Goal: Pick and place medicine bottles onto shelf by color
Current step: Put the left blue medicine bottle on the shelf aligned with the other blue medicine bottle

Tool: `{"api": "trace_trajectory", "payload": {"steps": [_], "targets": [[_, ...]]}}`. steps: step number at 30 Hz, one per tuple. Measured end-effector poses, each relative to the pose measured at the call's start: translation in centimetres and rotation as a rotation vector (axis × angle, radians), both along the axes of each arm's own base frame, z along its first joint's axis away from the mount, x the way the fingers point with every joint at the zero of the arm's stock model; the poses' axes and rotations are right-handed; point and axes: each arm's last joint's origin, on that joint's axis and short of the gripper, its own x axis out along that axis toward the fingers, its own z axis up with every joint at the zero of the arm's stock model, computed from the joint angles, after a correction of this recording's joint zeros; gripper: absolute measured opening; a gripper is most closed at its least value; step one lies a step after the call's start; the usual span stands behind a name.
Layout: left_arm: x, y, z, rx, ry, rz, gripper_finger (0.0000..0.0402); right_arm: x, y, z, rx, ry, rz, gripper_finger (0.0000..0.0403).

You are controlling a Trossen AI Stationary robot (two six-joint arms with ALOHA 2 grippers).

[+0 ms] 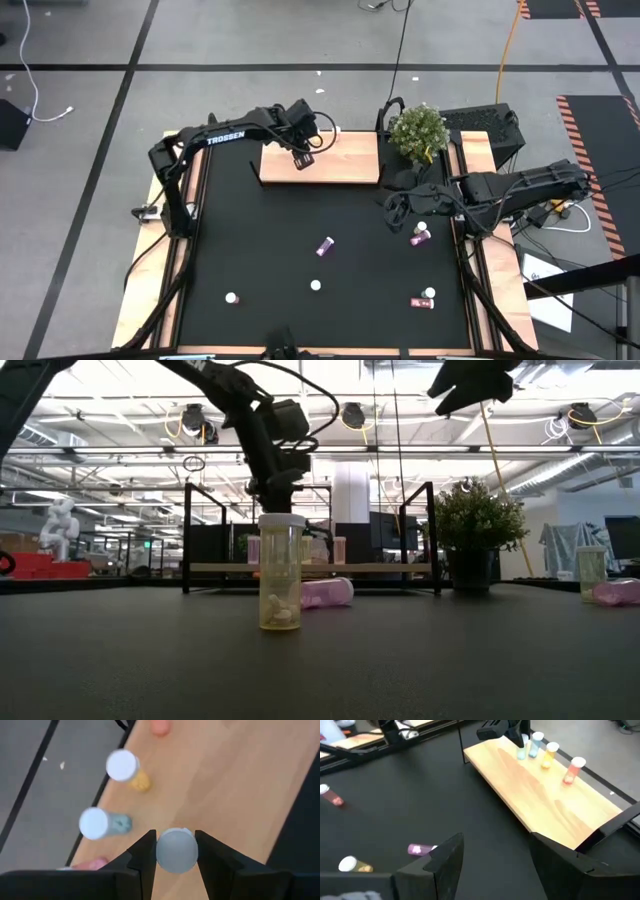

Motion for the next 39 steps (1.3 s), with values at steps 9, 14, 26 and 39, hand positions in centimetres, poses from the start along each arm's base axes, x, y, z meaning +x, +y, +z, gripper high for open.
{"api": "trace_trajectory", "payload": {"steps": [9,14,26,39], "targets": [[-0.4,1.1,-1.3,-0.018,0.029,0.034,0.013,-0.1,0.4,0.0,-0.001,-0.012,-0.013,0.0219],[-0.6,1.1,-1.7,-0.034,0.034,0.04,0.0131,-0.1,0.4,0.0,-0.004,-0.01,-0.006,0.0219],[-0.7,1.0,-2.6,-0.057,0.004,0.098,0.0131,-0.1,0.5,0.0,-0.016,-0.003,0.006,0.0219],[-0.8,1.0,-2.4,-0.069,-0.012,0.134,0.0131,-0.1,0.6,0.0,-0.014,-0.002,0.018,0.0219]]}}
